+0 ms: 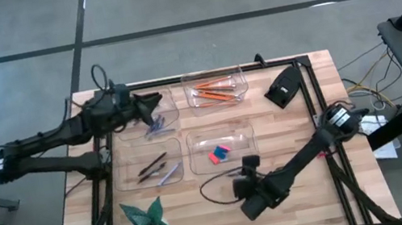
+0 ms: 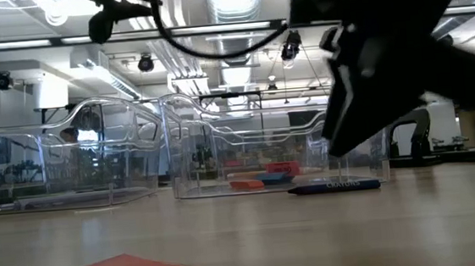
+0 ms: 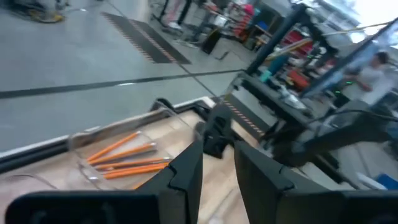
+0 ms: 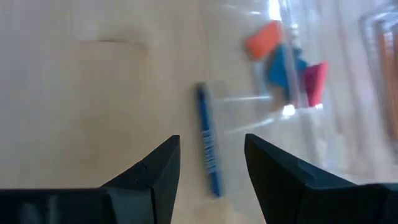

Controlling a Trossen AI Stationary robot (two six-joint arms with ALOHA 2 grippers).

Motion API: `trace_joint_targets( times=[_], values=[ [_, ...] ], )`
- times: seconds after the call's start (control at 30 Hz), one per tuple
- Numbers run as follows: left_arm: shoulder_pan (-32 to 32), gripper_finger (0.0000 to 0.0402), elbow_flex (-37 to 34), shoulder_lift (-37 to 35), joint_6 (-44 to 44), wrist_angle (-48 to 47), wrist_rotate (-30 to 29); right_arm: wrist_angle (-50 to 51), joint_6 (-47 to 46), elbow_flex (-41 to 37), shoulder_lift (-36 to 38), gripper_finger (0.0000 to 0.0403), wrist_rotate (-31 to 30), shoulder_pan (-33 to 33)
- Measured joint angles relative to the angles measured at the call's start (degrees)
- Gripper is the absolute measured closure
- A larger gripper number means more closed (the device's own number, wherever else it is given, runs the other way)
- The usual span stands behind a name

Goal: Sort crayons/erasers/pens/pencils in bins
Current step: Put the blue crayon into the top left transparent bin

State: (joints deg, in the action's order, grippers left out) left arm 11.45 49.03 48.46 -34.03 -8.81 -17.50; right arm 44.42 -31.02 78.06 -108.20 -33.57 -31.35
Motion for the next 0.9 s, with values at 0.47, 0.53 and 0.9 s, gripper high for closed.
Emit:
trace_joint_targets(
  times=[0.47, 0.53, 0.9],
  values=[
    [-5.89, 0.0322, -0.04, 0.65, -0.13, 1.08, 0.01, -2.34, 5.14, -1.48, -0.25, 0.0232, 9.94, 4.98],
    [-5.89, 0.0322, -0.04, 1.32, -0.12, 1.08, -0.01, -2.73, 5.00, -1.53, -0.24, 0.0232, 10.04, 4.98],
    [-5.95, 0.0322, 0.17, 5.02, -0.12, 4.41, 0.60, -4.31, 3.78, -1.77, -0.11, 0.0232, 7.60, 5.03]
  ],
)
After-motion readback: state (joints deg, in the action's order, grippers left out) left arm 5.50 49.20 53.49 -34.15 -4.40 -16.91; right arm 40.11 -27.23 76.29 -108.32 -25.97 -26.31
